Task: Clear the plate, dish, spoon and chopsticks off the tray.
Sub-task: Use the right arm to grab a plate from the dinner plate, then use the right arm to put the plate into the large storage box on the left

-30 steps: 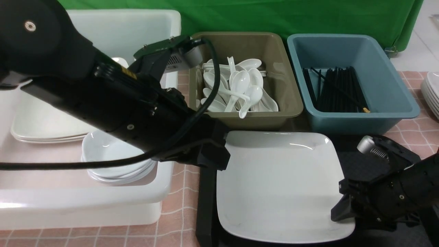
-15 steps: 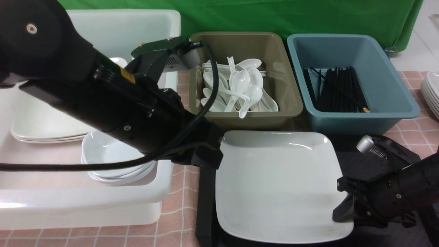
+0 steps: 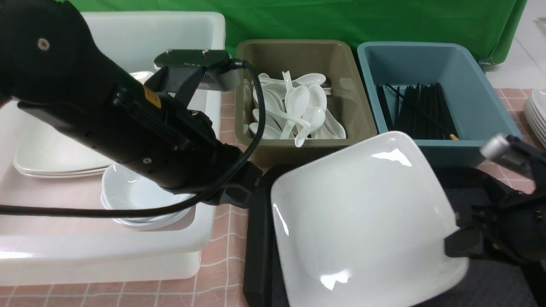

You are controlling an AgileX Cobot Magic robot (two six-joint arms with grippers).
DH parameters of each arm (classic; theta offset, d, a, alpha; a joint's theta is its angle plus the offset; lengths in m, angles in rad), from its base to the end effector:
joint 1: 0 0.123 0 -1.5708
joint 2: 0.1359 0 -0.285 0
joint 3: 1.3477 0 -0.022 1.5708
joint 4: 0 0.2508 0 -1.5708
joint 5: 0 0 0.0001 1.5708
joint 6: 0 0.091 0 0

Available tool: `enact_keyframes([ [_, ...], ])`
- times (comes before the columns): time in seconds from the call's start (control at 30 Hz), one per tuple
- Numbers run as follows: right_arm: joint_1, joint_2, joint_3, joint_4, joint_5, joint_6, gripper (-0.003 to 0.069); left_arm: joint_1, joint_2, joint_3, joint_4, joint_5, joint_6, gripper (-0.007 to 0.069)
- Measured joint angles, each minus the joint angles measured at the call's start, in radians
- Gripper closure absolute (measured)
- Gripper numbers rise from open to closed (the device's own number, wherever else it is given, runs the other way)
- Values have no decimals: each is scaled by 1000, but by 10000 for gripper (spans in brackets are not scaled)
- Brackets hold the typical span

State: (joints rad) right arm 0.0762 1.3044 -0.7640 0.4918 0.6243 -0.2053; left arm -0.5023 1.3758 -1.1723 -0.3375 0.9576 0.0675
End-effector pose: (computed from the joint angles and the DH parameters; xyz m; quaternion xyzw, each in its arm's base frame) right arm 0.2412 0.0436 0.2410 0.0233 0.9533 0.1705 0.2483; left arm 0.2323 -0.1557 0.3244 0.2111 0.9338 -0.2055 0.2029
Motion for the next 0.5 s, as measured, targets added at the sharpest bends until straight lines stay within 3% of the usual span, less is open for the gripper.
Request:
enact_keyframes([
  [0.13,0,-96,-23,-130,54,85,593,0,-14,0,26,-13,0,407],
  [0.33,0,-173,-78,-159,124,124,593,0,-70,-38,72,-16,-13,428],
  [0.5,0,-218,-208,-166,198,146,593,21,-163,-121,228,59,-86,563],
])
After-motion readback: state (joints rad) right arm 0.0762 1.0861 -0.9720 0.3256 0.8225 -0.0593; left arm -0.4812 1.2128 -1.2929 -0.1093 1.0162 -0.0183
